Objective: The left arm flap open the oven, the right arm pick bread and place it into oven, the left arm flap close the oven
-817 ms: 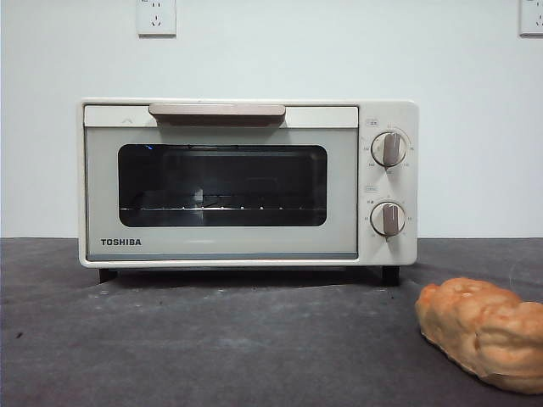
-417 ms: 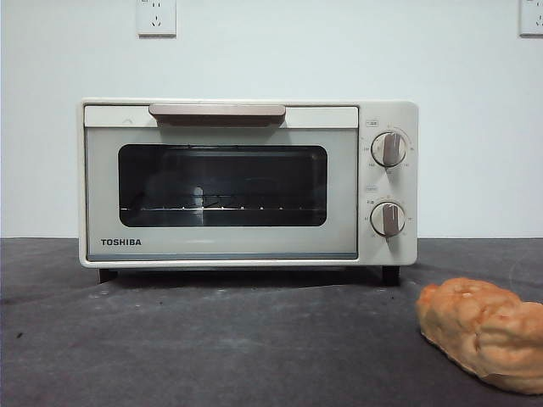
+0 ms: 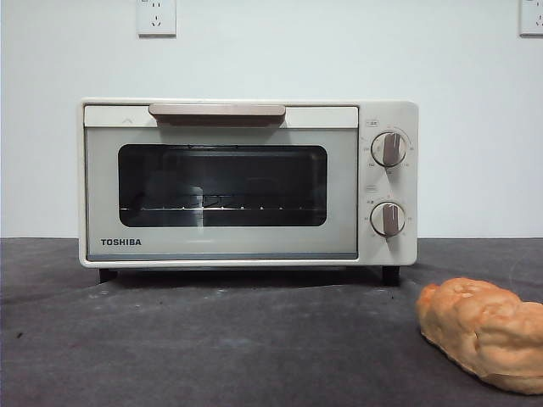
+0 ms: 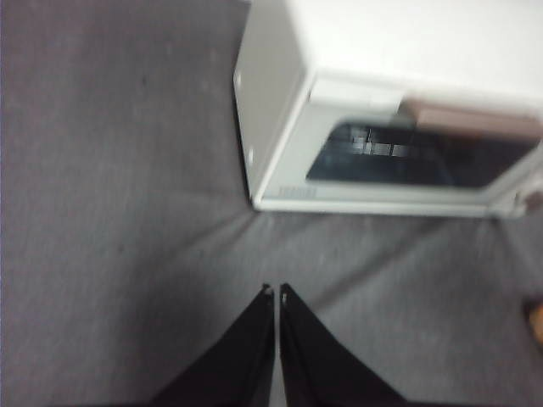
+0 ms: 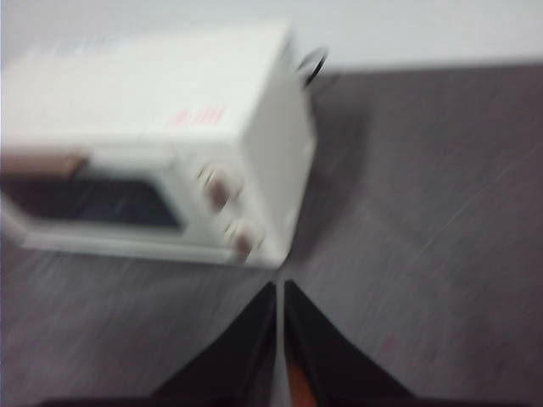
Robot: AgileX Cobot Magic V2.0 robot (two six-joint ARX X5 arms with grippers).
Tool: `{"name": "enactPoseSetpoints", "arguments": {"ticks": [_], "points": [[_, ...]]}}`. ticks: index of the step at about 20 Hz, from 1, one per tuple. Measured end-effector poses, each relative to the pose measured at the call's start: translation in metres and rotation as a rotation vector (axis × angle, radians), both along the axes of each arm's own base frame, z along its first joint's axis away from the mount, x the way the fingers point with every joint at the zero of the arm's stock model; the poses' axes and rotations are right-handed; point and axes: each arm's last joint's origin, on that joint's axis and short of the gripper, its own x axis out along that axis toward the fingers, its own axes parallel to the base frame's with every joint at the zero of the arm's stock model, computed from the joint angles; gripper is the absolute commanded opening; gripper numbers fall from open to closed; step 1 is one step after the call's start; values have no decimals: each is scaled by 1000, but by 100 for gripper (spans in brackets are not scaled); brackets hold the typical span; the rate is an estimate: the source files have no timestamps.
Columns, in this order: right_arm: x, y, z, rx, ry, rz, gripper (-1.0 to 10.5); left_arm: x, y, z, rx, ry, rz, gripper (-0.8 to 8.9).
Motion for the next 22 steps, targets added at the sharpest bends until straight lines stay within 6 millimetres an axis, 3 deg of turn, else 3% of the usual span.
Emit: {"name": "enactPoseSetpoints", "arguments": {"ticks": [10,12,14,15,19,22], "points": [[-1,7,-23,-24,291,108,15,-2,-1,-4,51,51,-61,19],[0,7,-23,-27,289,109,102,-2,-1,-4,51,51,-67,21],[0,7,-23,-28,288,110,377,-2,-2,-4,51,51,-74,41],[0,7,-23,-27,288,110,418,-2,-2,-4,51,50,-75,70],[0,7,-23,-27,288,110,418,-2,-2,-4,51,50,-76,240],[0,7,-23,-27,288,110,418,-2,-2,-4,51,50,-77,259]]}}
